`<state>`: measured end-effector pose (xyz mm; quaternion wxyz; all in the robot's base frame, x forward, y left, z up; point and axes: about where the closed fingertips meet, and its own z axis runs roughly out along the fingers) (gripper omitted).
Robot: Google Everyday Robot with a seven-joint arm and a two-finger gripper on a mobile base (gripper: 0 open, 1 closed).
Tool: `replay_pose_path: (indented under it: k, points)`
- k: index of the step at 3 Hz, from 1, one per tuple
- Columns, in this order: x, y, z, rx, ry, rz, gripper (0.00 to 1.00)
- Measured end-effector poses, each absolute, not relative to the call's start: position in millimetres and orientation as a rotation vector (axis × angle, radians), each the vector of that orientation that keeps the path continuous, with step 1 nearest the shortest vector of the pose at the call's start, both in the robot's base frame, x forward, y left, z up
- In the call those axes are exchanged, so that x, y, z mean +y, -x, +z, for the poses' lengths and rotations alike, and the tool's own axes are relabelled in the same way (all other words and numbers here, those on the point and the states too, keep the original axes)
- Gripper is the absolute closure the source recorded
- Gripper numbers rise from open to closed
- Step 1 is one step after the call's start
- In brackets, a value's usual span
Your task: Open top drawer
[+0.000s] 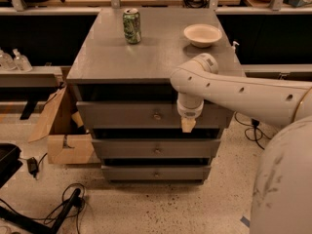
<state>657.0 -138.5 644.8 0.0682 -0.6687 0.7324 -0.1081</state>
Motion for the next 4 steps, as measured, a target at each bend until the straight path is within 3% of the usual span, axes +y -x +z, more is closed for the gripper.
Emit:
replay_pose_path:
  k: [2,4]
  points:
    - [-140.0,-653.5,655.7,2.219,2.010,-0.323,0.96]
    - [-140.0,-653.4,664.7,2.219,2.010,-0.323,1.00]
